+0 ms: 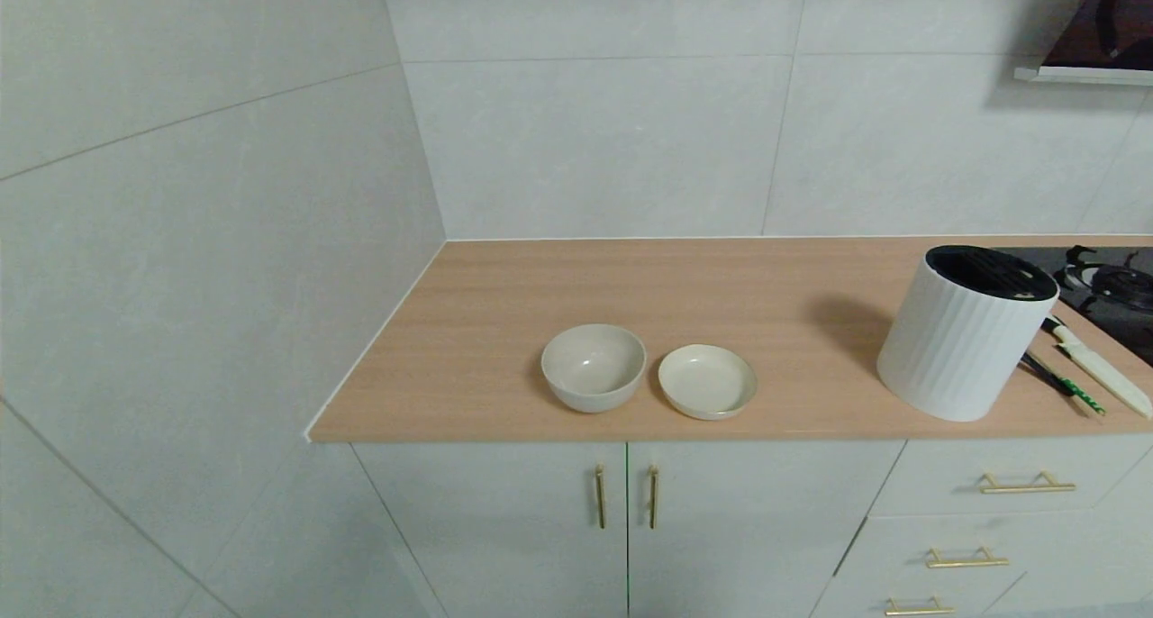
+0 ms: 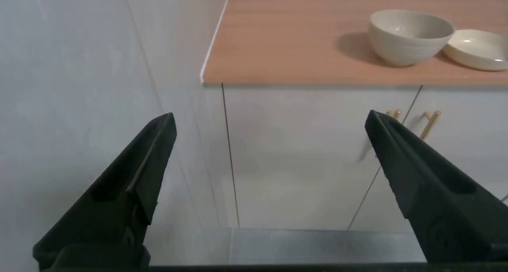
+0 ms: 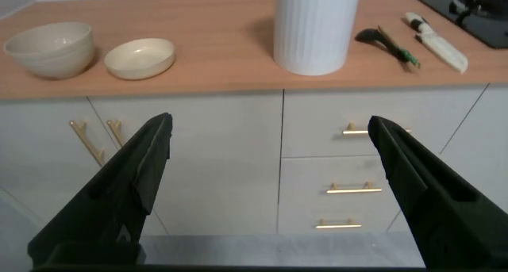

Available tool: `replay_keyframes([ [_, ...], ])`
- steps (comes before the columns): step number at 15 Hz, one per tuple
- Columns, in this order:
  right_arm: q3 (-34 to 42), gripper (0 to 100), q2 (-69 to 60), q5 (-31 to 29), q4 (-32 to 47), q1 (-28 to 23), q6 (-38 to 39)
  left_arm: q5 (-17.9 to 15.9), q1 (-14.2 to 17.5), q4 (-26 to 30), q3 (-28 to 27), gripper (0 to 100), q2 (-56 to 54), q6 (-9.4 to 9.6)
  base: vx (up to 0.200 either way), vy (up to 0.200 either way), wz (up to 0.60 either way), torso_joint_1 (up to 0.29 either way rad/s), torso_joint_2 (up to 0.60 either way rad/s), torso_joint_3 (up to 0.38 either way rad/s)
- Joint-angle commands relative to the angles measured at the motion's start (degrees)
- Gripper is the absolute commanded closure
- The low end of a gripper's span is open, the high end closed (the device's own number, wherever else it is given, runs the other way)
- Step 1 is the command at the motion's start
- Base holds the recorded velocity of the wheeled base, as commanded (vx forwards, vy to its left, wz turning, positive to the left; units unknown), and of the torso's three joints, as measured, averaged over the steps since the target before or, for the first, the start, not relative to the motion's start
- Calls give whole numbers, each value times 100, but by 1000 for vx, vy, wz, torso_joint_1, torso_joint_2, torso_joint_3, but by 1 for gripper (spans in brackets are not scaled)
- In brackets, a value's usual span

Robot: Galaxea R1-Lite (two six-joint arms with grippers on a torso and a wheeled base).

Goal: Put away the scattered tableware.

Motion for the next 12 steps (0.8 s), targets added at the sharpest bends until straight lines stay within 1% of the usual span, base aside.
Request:
replay_keyframes([
  [1, 0, 0, 5, -4, -2, 3, -1, 2, 3, -5, 0, 0, 0, 1, 0, 0, 0, 0, 0, 0],
  [12, 0, 0, 5, -4, -2, 3, -1, 2, 3, -5, 0, 0, 0, 1, 0, 0, 0, 0, 0, 0],
])
